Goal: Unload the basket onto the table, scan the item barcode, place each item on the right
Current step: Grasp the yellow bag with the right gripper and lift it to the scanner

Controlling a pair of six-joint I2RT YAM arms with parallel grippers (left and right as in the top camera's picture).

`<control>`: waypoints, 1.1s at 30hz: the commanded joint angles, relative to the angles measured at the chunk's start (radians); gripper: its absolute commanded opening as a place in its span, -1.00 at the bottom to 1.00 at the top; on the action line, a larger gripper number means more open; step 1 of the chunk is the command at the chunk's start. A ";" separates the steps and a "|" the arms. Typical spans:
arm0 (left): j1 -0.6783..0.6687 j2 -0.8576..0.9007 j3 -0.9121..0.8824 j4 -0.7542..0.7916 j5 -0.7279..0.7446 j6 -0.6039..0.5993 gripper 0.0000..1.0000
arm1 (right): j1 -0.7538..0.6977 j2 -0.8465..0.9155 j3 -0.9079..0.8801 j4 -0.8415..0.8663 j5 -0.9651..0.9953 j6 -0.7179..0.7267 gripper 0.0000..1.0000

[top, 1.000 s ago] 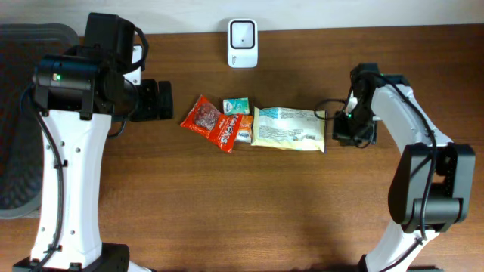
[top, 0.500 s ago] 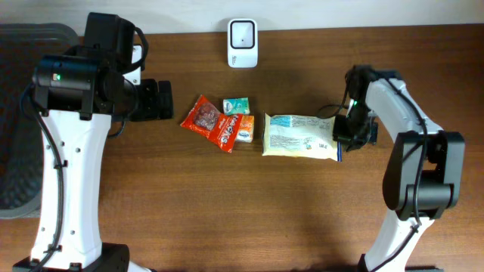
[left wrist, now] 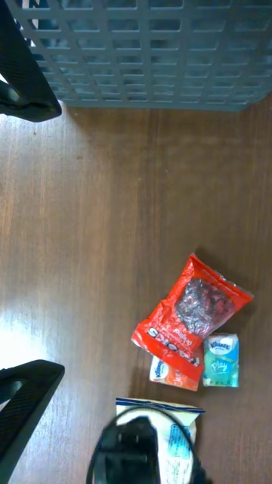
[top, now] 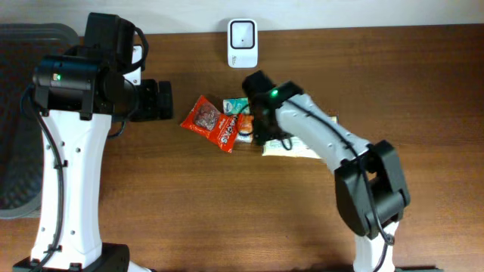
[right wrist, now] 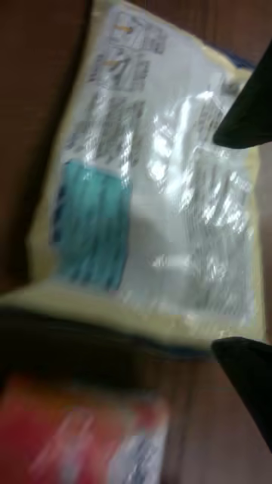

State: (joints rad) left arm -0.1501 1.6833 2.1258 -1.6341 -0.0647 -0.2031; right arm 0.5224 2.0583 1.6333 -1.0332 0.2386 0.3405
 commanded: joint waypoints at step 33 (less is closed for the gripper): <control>0.003 0.002 0.003 0.001 -0.011 -0.009 0.98 | -0.244 0.129 0.364 1.000 -1.018 0.339 -0.92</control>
State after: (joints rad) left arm -0.1501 1.6833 2.1258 -1.6341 -0.0647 -0.2031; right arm 0.2882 2.1632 1.9785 -0.1493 -0.6628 0.5026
